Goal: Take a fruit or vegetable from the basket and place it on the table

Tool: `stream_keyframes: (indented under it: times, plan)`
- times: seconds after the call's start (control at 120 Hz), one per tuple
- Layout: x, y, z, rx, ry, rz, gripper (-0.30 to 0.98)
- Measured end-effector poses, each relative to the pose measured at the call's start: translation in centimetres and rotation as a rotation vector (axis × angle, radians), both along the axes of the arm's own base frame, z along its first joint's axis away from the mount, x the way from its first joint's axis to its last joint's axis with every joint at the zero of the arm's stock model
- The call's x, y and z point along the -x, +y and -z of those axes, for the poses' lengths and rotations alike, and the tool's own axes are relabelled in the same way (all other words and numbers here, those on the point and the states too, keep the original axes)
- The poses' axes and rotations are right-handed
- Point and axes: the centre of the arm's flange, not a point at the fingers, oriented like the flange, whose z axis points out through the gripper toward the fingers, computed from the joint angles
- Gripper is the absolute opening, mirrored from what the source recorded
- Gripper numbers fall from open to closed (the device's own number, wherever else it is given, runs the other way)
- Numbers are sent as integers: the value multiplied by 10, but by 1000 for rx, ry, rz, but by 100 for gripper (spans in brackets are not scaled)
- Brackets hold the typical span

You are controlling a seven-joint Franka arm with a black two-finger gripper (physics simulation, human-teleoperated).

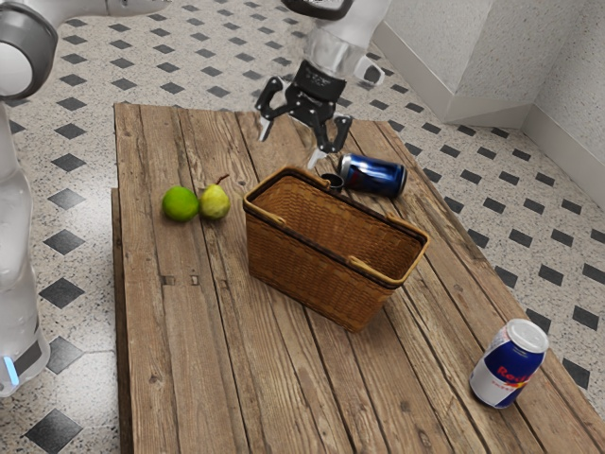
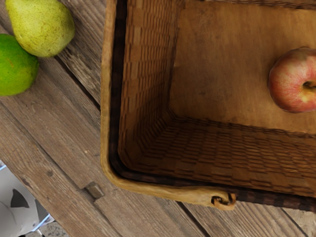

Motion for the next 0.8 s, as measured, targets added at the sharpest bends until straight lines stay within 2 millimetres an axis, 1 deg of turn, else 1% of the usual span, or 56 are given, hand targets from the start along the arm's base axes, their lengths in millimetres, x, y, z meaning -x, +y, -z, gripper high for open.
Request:
stream_keyframes:
  times: [0.1,0.217,0.275,0.358,0.417,0.492,0.533,0.675,0.8]
  plan:
    - [-15,-4,-7,-28,-97,-216,69]
    - [-22,-7,-17,-37,-162,-425,69]
    - [-27,-6,-15,-43,-167,-511,69]
    - [-34,7,-13,-34,-184,-514,69]
    - [-45,8,-7,-28,-193,-460,69]
    - [-65,0,11,-19,-195,-358,69]
    - [-71,-5,21,-13,-201,-307,69]
    - [-72,-19,77,-21,-207,-152,69]
    - [-82,-34,103,-14,-245,-28,68]
